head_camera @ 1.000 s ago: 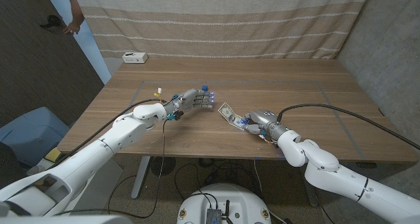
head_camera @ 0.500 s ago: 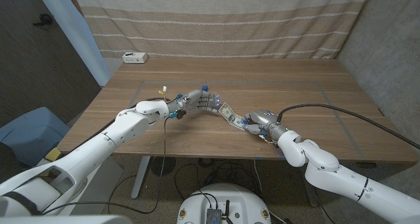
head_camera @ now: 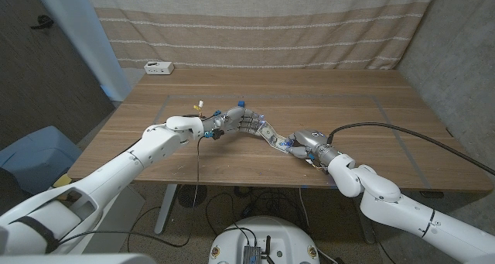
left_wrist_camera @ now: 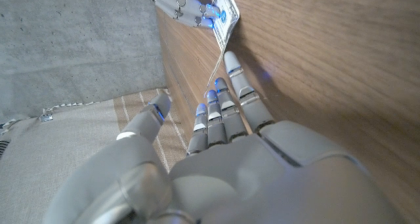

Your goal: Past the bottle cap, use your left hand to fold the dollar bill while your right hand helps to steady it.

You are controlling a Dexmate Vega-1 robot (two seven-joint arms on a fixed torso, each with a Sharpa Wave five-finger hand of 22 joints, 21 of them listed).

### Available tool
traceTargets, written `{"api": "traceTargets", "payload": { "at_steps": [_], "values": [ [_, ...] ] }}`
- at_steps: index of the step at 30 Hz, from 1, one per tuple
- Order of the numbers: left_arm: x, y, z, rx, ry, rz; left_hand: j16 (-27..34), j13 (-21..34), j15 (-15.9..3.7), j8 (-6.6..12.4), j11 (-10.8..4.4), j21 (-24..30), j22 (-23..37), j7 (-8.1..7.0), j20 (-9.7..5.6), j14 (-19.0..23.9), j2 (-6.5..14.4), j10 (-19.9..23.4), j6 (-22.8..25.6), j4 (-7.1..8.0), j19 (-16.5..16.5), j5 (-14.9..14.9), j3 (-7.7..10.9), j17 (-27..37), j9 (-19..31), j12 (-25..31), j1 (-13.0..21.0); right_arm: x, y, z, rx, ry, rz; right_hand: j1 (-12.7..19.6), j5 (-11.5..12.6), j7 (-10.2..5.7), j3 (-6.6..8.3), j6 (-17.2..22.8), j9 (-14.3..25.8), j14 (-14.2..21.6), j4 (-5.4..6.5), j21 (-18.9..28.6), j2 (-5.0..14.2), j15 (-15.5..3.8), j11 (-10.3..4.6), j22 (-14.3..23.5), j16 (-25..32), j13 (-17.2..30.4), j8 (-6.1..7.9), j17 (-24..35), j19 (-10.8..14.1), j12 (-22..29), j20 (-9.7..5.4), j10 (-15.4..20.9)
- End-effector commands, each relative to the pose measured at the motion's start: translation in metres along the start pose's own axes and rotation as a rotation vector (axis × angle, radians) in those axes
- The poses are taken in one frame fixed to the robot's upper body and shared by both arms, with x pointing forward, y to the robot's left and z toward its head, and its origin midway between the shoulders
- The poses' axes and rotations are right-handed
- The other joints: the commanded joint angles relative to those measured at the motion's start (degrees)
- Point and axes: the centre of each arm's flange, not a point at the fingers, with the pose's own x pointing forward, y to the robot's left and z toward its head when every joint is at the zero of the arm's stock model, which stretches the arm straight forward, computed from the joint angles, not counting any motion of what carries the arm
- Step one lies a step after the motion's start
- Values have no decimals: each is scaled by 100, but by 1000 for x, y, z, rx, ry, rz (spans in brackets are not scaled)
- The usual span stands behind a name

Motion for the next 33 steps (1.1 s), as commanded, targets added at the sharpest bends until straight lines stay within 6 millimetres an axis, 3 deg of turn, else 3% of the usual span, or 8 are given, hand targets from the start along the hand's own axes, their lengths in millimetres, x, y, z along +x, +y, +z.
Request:
{"api": "traceTargets", "payload": {
  "at_steps": [1, 19, 33],
  "values": [
    [19, -11, 3, -6, -6, -59, -6, 12, 51, -4, 51, -13, 19, 403, 23, 10, -56, 21, -22, -7, 64, 30, -17, 19, 9, -5, 10, -2, 1, -3, 6, -1, -5, 46, 9, -1, -22, 67, 11, 68, 0, 7, 43, -358, -24, 25, -5, 17, 3, 5, 45, -31, -18, 53],
    [25, -18, 6, 24, -30, -124, 31, 12, -145, 1, -96, -101, 28, 396, -98, 94, 30, 114, -161, 179, 58, 3, -89, 64, 10, 16, -159, -4, 4, -4, 20, -2, -7, 57, 8, 18, -23, 74, 11, 91, 6, 0, 48, -348, -18, 25, -33, 17, -15, -12, 50, -55, -11, 70],
    [34, -30, 3, 25, -23, -155, 30, 13, -115, 11, -80, -146, 34, 382, -90, 86, 67, 106, -180, 294, 42, -39, -161, 83, 13, 3, -293, -7, 4, -4, 22, -10, -14, 61, 6, 11, -37, 79, 11, 99, 11, -5, 48, -343, 18, 25, -45, 18, -25, -11, 53, -72, -8, 82]
  ]
}}
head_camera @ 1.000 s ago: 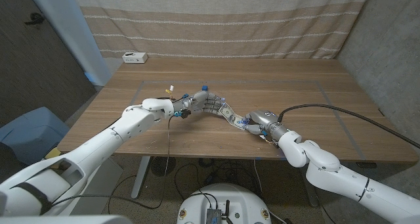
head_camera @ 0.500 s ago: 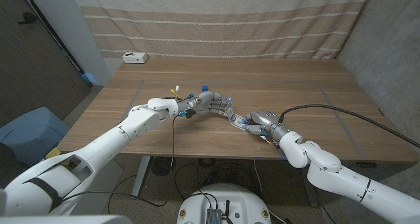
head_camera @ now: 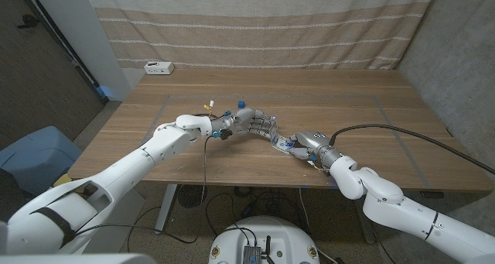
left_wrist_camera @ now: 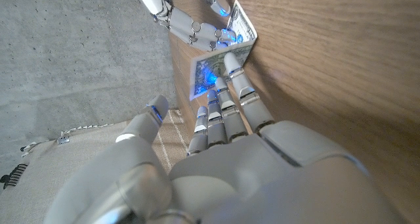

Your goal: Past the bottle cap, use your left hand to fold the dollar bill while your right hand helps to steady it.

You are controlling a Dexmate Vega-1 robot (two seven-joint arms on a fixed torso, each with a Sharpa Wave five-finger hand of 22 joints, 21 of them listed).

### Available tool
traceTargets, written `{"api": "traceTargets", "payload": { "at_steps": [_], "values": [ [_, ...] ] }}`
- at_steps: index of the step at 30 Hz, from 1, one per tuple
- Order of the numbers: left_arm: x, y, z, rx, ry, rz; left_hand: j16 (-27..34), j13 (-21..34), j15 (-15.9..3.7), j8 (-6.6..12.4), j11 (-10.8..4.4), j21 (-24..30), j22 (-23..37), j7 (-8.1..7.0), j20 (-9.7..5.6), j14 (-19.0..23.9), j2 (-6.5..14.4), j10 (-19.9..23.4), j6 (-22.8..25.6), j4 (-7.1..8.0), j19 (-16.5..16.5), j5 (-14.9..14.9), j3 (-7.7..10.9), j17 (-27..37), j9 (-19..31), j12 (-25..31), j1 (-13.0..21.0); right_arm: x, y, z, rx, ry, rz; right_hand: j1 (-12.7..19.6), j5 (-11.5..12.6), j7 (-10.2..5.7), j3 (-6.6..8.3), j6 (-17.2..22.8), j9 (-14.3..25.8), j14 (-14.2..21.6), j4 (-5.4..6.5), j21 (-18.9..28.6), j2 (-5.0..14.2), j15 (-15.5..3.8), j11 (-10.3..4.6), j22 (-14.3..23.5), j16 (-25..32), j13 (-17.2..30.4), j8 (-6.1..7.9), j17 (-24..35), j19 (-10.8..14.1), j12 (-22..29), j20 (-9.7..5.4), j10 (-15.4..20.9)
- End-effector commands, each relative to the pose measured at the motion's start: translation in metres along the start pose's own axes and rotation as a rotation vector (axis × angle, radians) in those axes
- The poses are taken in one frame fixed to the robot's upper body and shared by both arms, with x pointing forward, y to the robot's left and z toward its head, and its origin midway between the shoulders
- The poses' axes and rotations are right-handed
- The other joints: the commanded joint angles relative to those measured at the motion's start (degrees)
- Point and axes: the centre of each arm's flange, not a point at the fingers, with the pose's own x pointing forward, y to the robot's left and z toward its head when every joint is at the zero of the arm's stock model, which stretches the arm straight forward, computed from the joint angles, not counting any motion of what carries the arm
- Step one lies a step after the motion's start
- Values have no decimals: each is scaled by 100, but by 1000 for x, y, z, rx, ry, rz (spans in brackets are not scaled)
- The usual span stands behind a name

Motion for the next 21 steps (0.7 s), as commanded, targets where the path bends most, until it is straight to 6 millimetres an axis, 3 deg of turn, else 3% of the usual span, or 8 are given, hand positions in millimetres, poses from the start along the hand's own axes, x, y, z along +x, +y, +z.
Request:
{"api": "traceTargets", "payload": {
  "at_steps": [1, 21],
  "values": [
    [9, -10, -2, -3, 4, -34, 29, 14, -20, 17, 16, -37, 18, 374, -7, -8, 10, 17, -22, 67, 3, -18, -18, 14, 15, 4, -89, -1, 1, 0, 3, -6, -2, 27, 6, -7, -30, 60, 11, 36, 9, 32, 21, -345, 5, 34, -27, 19, -3, 17, 68, -32, 4, 35],
    [18, -18, 8, 137, 109, 1, -46, 14, 112, 1, 156, -212, 22, 348, 72, -252, 33, -229, -235, 292, -176, -136, -171, 15, 17, -85, -390, -1, -1, -5, 8, -4, -11, 44, 7, -15, -44, 56, 11, 36, 8, 26, 26, -344, -9, 34, -42, 20, -16, 22, 73, -56, -4, 38]
  ]
}}
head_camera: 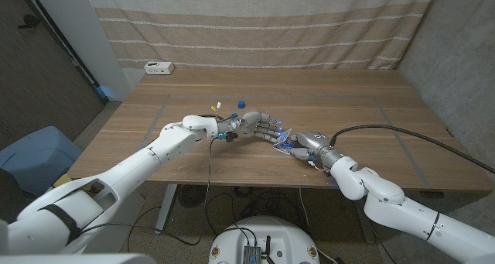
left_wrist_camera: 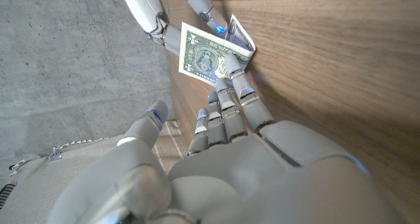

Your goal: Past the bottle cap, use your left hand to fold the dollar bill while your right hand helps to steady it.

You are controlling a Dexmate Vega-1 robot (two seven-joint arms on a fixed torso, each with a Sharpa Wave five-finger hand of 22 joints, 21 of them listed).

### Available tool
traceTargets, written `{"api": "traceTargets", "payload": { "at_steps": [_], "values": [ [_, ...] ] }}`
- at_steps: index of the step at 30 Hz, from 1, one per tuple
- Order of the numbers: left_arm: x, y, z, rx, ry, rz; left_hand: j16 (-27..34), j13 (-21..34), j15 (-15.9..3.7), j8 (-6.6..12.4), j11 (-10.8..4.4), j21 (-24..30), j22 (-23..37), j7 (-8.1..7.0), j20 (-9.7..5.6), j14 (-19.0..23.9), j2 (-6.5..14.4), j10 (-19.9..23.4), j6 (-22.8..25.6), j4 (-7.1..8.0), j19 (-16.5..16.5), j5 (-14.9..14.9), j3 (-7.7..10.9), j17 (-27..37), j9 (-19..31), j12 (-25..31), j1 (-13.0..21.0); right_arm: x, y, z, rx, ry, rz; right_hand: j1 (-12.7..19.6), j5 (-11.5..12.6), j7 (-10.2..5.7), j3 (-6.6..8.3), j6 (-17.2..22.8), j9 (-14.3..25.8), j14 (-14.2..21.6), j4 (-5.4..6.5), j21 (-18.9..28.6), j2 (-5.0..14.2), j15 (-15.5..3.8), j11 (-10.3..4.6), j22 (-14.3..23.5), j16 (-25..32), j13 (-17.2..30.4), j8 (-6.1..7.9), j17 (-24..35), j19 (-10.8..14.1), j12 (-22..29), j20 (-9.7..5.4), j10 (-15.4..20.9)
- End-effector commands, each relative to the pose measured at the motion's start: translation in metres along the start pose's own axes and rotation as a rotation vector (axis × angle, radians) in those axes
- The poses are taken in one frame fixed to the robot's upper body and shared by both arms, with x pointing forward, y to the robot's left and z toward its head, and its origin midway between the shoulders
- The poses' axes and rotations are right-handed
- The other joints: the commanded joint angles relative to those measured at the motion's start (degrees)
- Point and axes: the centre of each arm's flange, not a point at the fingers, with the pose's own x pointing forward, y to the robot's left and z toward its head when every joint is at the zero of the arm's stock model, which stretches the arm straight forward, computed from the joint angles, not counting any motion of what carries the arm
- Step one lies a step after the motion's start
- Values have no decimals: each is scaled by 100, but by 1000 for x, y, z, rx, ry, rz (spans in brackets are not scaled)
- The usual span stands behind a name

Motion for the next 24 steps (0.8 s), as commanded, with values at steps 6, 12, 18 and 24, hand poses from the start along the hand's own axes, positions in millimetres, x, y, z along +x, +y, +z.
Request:
{"api": "traceTargets", "payload": {
  "at_steps": [6, 12, 18, 24],
  "values": [
    [4, -4, 10, 113, 84, 37, -69, 12, 92, -13, 56, -149, 24, 351, 67, -249, -26, -238, -143, 85, -214, -85, -57, 3, 15, -50, -166, 0, -4, -6, 10, 10, -22, 48, 7, 20, -31, 14, 11, 26, -11, 24, 21, -349, -2, 28, -32, 20, -22, 18, 60, -27, -12, 20],
    [7, -4, 11, 113, 92, 35, -89, 8, 167, -32, 88, -343, 29, 312, 119, -540, -18, -574, -401, 134, -481, -134, -83, -8, 10, -85, -277, 0, -9, -10, 18, 23, -39, 29, 6, 33, -37, -12, 12, 24, 4, 22, 14, -342, 21, 28, -50, 21, -34, 10, 65, -44, -11, 0],
    [13, -5, 14, 105, 80, 11, -102, 4, 138, -43, 56, -493, 36, 226, 117, -845, -32, -907, -708, 140, -649, -165, -93, -18, 5, -97, -346, 1, -10, -13, 18, 31, -36, -1, 5, 49, -50, -79, 12, 18, 25, 13, 6, -321, 45, 28, -71, 21, -58, 4, 52, -69, 2, -42],
    [17, -7, 19, 51, -10, -5, -25, 3, 40, 29, -30, -468, 42, 98, 85, -740, -18, -786, -639, 144, -454, -180, -85, -23, 3, -1, -381, 4, -3, -12, 16, 27, -9, -2, 10, 28, -47, -40, 12, 67, 25, 10, 7, -321, -1, 28, -74, 22, -39, -5, 55, -50, 15, 33]
  ]
}}
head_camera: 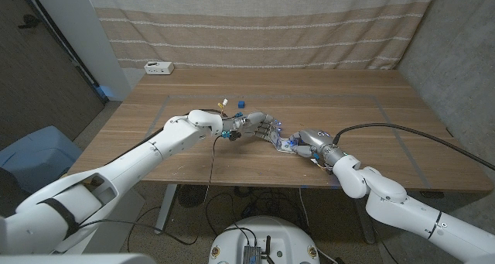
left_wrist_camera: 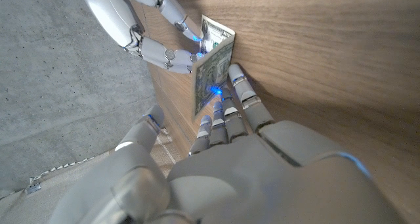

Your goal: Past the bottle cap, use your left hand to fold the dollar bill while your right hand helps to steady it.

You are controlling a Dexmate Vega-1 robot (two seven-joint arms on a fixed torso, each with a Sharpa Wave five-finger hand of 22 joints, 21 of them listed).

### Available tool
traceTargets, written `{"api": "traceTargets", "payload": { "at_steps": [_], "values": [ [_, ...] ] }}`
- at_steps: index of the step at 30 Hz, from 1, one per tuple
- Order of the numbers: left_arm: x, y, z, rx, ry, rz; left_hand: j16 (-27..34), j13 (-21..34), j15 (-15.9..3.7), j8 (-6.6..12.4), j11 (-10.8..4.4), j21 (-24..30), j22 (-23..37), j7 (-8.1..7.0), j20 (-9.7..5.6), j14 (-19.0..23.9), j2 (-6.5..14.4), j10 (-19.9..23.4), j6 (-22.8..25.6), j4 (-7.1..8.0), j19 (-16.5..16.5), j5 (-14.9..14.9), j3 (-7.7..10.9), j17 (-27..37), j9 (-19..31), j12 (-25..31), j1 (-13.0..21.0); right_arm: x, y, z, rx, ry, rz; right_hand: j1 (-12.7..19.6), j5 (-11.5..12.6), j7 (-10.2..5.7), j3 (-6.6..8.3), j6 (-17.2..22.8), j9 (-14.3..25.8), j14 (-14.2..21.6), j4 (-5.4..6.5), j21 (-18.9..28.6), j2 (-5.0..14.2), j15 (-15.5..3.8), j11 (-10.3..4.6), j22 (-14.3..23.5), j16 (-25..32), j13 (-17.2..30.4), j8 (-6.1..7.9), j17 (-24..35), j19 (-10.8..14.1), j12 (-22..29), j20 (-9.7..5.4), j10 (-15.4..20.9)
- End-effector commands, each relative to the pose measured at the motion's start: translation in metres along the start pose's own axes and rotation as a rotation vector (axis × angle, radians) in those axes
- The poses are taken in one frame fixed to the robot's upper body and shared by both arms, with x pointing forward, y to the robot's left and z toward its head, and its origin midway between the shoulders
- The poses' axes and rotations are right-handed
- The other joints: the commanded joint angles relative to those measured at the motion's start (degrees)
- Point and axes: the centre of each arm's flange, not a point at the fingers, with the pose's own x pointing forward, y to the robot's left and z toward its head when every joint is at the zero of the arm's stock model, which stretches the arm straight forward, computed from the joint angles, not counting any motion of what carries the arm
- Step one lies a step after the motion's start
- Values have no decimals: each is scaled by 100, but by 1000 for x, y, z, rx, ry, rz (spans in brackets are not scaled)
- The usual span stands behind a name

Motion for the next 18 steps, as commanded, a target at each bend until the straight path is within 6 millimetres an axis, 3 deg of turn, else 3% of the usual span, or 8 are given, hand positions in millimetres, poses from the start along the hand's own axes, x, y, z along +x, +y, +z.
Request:
{"api": "traceTargets", "payload": {
  "at_steps": [1, 10, 14, 18],
  "values": [
    [6, -2, 10, -64, -104, -26, 74, 17, -62, 70, -9, 24, 15, 154, -35, 100, -1, 125, 46, 30, 181, -22, 31, -8, 16, 90, -54, 3, 4, -3, -2, 5, 23, -2, 10, -26, -22, 13, 12, 68, 3, -15, 10, -323, -24, 19, -12, 22, 5, -5, 44, 14, 5, 72],
    [-7, -3, 17, -217, -278, 11, 198, 21, -107, 122, 109, 128, 23, 17, -92, 650, -25, 590, 223, -16, 706, -27, 70, -19, 14, 229, -87, 6, 10, -5, -24, 18, 56, -5, 10, -37, -28, 177, 9, 134, 6, -22, 14, -349, -107, 19, -7, 18, 60, -6, 45, 49, 9, 227],
    [-8, -5, 14, -270, -300, 9, 189, 22, -114, 90, 140, 124, 24, -58, -102, 682, -37, 574, 155, -28, 737, -29, 73, -19, 12, 208, -93, 6, 11, -6, -26, 18, 61, 3, 11, -50, -29, 224, 7, 153, 1, -24, 17, -382, -117, 19, -6, 16, 70, -5, 49, 55, 6, 268],
    [-8, -7, 12, -268, -265, -10, 67, 27, 57, 13, 208, 23, 26, -228, 1, 484, -83, 268, -193, -54, 637, -43, 66, -13, 16, 65, -139, 5, 11, -6, -24, 19, 58, 7, 10, -53, -31, 240, 6, 156, 0, -26, 22, -383, -134, 19, -5, 14, 70, -1, 49, 52, 2, 281]
  ]
}}
